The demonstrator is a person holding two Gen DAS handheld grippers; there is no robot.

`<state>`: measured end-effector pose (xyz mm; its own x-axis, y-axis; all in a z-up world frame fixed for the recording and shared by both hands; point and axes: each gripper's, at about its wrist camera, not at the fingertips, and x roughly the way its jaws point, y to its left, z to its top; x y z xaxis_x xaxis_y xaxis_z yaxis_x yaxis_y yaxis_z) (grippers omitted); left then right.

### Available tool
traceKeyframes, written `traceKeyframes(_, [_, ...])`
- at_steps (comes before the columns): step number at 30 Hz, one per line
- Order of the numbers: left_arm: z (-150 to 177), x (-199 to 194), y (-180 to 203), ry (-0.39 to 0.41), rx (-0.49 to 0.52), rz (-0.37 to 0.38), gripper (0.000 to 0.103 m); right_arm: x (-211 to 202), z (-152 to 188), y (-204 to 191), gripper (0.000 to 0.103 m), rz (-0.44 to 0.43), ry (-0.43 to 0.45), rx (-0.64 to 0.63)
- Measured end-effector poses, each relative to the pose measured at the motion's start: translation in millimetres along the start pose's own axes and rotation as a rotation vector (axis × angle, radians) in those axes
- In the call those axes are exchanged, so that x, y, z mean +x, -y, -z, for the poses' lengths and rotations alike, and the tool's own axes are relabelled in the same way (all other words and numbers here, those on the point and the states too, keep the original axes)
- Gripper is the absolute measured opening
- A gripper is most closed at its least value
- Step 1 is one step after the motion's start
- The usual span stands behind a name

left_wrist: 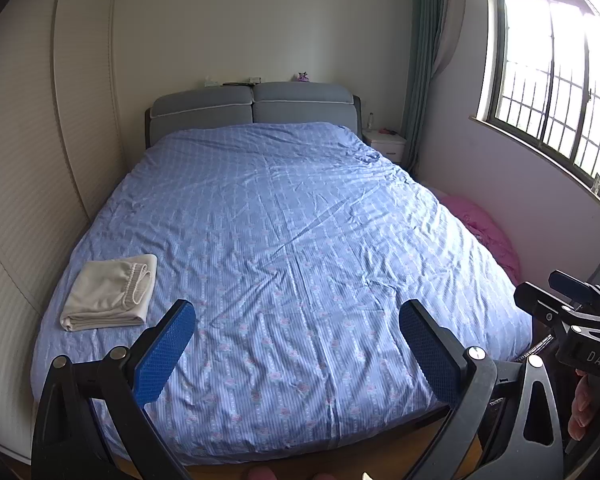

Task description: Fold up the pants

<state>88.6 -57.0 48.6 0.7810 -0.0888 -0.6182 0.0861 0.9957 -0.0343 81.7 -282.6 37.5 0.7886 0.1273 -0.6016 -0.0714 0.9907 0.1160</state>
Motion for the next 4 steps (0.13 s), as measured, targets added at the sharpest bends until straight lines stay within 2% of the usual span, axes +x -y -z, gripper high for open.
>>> traceKeyframes(4, [-0.2,2.1,1.1,-0.008,-0.001,0.011,0.103,-1.1,0.8,-0.2,0.094,0.003,0.0,0.003])
